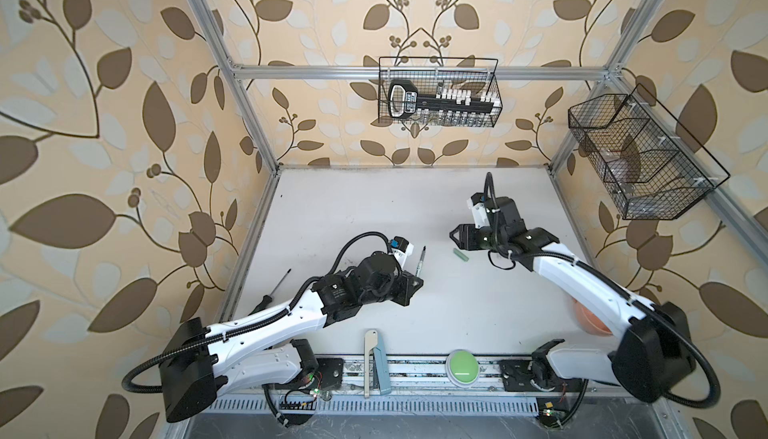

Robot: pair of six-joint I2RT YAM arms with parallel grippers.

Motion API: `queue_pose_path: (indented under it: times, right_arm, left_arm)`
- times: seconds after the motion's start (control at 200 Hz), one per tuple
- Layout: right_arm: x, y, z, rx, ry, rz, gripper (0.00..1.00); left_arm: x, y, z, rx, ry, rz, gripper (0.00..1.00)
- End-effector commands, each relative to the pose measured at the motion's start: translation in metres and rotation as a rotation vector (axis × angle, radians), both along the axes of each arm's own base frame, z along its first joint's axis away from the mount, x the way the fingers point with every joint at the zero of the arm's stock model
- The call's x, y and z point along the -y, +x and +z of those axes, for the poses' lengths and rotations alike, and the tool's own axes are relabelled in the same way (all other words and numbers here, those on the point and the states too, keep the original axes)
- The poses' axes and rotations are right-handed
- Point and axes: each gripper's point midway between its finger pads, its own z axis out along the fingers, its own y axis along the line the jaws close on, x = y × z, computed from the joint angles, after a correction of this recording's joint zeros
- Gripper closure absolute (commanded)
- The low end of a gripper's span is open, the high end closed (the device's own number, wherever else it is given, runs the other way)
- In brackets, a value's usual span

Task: Insert the pens into the pen caps
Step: 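Open the right gripper toward the green cap while the left holds the pen, then lower the right gripper onto the light green cap and close on it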

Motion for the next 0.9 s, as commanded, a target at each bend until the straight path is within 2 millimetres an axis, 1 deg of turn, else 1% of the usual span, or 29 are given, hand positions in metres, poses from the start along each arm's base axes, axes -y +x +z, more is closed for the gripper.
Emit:
queue_pose_path:
  times: [0.0, 0.1, 0.165, 0.24, 0.305, 0.32, 0.365, 0.53, 0.615, 0.75, 0.845, 0.895]
  right_arm:
    - [0.021, -0.011, -0.050, -0.173, -0.222, 0.081, 0.36]
    - [0.019, -0.001, -0.076, -0.239, -0.265, 0.119, 0.35]
    - [0.025, 0.005, -0.088, -0.269, -0.332, 0.118, 0.35]
    - [0.031, 0.012, -0.093, -0.279, -0.389, 0.118, 0.35]
    - [0.039, 0.010, -0.099, -0.310, -0.440, 0.125, 0.36]
    - [0.037, 0.016, -0.094, -0.293, -0.443, 0.129, 0.36]
    - [0.035, 0.018, -0.095, -0.290, -0.445, 0.147, 0.36]
    - [0.034, 0.022, -0.107, -0.327, -0.417, 0.208, 0.38]
    - [0.032, 0.021, -0.115, -0.351, -0.420, 0.241, 0.41]
    - [0.033, 0.013, -0.129, -0.396, -0.439, 0.262, 0.42]
    - [0.030, 0.007, -0.135, -0.407, -0.468, 0.285, 0.42]
    - [0.028, 0.005, -0.138, -0.409, -0.490, 0.293, 0.43]
  left_arm:
    - [-0.016, 0.002, 0.020, 0.067, 0.005, 0.032, 0.99]
    - [-0.025, -0.004, 0.020, 0.072, -0.008, 0.045, 0.99]
    - [-0.031, -0.006, 0.019, 0.073, -0.021, 0.056, 0.99]
    - [-0.037, -0.009, 0.017, 0.071, -0.025, 0.069, 0.99]
    - [-0.041, -0.011, 0.016, 0.066, -0.022, 0.074, 0.99]
    - [-0.041, -0.011, 0.016, 0.064, -0.023, 0.075, 0.99]
    - [-0.042, -0.013, 0.015, 0.060, -0.022, 0.070, 0.99]
    - [-0.044, -0.016, 0.017, 0.051, -0.008, 0.058, 0.98]
    - [-0.042, -0.017, 0.020, 0.050, -0.009, 0.050, 0.98]
    - [-0.041, -0.017, 0.023, 0.045, 0.000, 0.048, 0.98]
    - [-0.039, -0.017, 0.024, 0.038, -0.006, 0.045, 0.98]
    - [-0.039, -0.016, 0.024, 0.040, -0.008, 0.045, 1.00]
